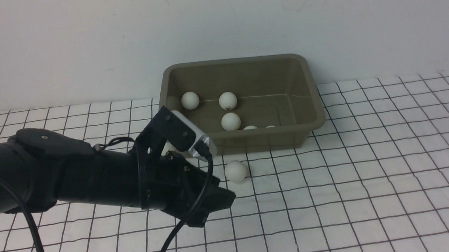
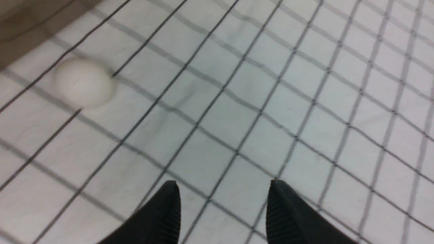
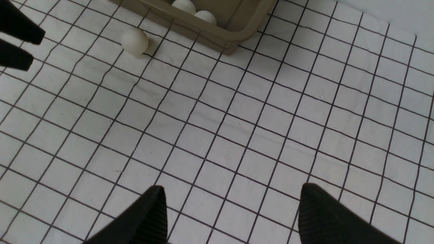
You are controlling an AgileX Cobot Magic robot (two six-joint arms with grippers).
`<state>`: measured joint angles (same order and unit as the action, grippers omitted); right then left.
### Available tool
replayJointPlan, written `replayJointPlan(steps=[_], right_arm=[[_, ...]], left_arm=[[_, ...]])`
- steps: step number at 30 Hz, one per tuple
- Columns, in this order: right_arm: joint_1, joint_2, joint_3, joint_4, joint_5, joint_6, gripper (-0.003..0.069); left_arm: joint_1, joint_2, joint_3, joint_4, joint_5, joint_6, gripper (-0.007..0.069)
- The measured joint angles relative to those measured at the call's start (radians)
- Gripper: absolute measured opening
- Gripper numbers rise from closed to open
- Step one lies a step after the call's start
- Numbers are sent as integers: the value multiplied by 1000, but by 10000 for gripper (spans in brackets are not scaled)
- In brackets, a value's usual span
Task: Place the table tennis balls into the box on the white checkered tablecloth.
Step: 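Reach for and grasp a ping pong ball on the table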
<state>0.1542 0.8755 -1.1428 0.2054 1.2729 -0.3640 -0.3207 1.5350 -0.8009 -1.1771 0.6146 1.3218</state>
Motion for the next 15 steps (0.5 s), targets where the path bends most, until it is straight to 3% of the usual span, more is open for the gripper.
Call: replayJointPlan(steps=[3, 7, 10, 15], right_arm=[[0, 0, 0, 0, -1, 0, 472], [0, 0, 0, 0, -12, -12, 472], [0, 0, 0, 0, -20, -18, 472], [0, 0, 0, 0, -20, -19, 472]], left_arm=[[0, 10, 0, 46, -168, -149, 321], [0, 50, -6, -5, -229, -153, 322], [-6, 97, -21, -124, -210, -78, 347], [-95, 175, -65, -431, -283, 173, 421]])
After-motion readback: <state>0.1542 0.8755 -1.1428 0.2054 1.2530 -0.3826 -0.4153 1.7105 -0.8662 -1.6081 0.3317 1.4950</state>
